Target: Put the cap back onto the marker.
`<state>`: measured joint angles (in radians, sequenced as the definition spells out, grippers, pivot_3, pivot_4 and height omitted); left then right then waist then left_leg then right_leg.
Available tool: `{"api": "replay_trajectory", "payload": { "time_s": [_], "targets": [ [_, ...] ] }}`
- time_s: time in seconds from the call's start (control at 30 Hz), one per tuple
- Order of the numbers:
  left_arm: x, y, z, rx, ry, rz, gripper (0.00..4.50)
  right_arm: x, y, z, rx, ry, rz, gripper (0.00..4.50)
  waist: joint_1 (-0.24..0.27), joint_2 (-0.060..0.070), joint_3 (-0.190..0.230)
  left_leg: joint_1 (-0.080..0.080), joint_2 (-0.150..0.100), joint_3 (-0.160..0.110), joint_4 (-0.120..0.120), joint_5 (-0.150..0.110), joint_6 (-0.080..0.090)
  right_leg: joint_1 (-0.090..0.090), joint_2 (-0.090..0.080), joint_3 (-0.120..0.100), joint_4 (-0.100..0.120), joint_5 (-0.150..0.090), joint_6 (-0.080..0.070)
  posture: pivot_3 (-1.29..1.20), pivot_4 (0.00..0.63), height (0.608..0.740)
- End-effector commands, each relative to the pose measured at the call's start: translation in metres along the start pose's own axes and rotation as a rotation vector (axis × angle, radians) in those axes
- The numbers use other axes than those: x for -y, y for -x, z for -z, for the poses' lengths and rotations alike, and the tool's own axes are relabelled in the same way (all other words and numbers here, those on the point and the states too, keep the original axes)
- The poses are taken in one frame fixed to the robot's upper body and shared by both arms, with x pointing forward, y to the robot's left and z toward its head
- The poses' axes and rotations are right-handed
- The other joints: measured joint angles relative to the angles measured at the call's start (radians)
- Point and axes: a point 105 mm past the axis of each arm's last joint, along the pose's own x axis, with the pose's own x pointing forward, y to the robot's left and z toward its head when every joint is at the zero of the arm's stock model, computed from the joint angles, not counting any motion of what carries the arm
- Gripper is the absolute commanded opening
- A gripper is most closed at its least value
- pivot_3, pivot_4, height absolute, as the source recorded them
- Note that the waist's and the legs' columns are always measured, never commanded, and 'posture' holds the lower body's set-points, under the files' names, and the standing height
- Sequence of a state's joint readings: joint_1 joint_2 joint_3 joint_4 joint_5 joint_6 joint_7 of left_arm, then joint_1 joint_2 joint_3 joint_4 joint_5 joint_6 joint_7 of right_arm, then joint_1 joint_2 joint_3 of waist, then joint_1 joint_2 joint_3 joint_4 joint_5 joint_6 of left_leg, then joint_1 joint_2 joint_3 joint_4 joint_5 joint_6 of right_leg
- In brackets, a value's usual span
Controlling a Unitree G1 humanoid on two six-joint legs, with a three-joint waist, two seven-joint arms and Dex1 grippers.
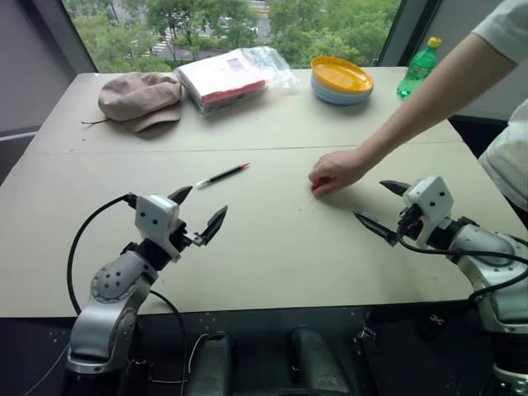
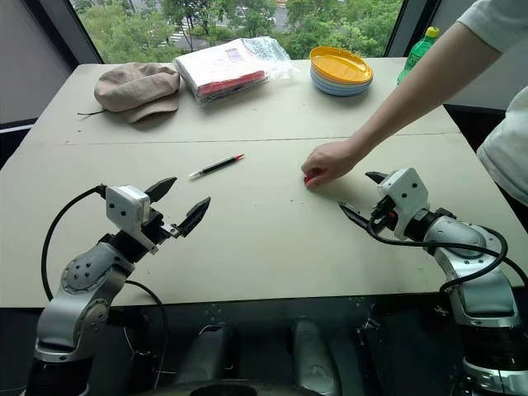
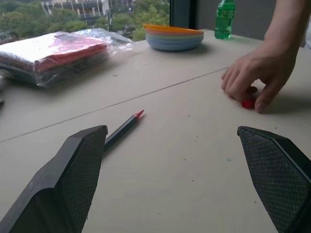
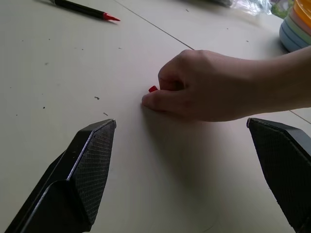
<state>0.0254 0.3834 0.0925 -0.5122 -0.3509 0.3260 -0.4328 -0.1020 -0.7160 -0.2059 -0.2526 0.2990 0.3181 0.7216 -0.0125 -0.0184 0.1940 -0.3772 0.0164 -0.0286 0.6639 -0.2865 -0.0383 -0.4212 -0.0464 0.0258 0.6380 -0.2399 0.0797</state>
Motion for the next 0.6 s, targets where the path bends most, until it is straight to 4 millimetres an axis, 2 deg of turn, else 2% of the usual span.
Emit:
{"api": "replay_trajectory", "payload": {
  "time_s": [0.03, 0.6],
  "targets": [
    [0.0015, -0.0009, -0.0095, 0.035, -0.022, 0.007, 4.5, 0.0004, 0.0017, -0.0107, 0.04, 0.027, 0.006, 4.45, 0.0, 0.0, 0.0, 0.0, 0.0, 0.0, 0.0, 0.0, 0.0, 0.0, 0.0, 0.0, 0.0, 0.0, 0.0, 0.0, 0.15, 0.74],
    [0.0017, 0.0004, -0.0077, 0.027, -0.024, 0.012, 4.5, -0.0013, 0.0027, -0.0094, 0.033, 0.029, -0.001, 4.45, 0.0, 0.0, 0.0, 0.0, 0.0, 0.0, 0.0, 0.0, 0.0, 0.0, 0.0, 0.0, 0.0, 0.0, 0.0, 0.0, 0.15, 0.74]
  ]
}}
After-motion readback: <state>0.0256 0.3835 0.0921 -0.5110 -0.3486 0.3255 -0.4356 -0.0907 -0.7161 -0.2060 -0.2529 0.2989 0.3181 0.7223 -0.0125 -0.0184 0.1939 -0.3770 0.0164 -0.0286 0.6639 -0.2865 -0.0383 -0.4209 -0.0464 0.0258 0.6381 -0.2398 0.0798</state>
